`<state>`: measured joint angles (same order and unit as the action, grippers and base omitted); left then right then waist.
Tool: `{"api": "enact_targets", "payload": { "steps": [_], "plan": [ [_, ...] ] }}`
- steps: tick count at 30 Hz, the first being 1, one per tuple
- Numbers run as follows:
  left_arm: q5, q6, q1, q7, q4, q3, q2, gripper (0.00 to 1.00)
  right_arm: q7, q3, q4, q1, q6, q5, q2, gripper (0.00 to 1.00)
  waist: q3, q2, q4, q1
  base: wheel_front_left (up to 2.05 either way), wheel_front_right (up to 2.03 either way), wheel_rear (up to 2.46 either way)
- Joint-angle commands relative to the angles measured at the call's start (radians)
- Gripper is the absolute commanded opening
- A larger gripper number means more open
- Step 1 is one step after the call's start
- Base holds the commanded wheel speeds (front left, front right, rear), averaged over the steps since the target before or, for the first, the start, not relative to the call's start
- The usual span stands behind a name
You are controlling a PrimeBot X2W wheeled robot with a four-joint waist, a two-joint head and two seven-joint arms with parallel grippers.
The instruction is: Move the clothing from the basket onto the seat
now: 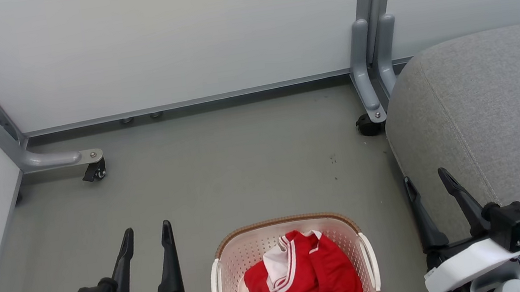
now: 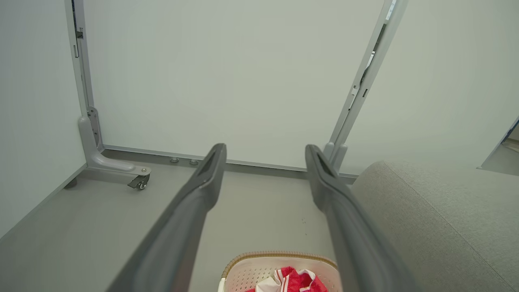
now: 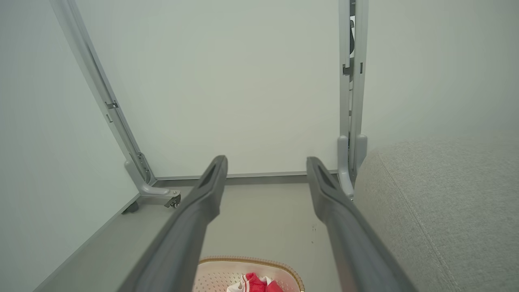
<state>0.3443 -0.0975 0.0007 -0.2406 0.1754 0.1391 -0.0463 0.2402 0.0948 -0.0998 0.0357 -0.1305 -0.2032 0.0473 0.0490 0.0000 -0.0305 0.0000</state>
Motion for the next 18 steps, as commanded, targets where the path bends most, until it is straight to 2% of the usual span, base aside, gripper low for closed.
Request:
{"api": "enact_targets", "payload": {
  "steps": [1,11,18],
  "plan": [
    [-0.025,-0.007,0.007,-0.009,0.005,0.004,-0.006,1.0,0.01,0.002,0.001,0.011,0.0,0.021,0.005,1.0,0.001,0.0,-0.001,0.0,0.0,0.0,0.0],
    [-0.087,-0.015,0.005,-0.028,0.014,0.015,-0.007,1.0,0.028,0.008,0.007,0.023,0.0,0.082,0.005,1.0,0.0,0.0,-0.017,0.0,0.0,0.0,0.0],
    [-0.085,-0.017,0.009,-0.026,0.017,0.009,-0.007,1.0,0.026,0.009,-0.001,0.021,0.0,0.071,0.005,1.0,0.002,0.0,-0.018,0.0,0.0,0.0,0.0]
  ]
}}
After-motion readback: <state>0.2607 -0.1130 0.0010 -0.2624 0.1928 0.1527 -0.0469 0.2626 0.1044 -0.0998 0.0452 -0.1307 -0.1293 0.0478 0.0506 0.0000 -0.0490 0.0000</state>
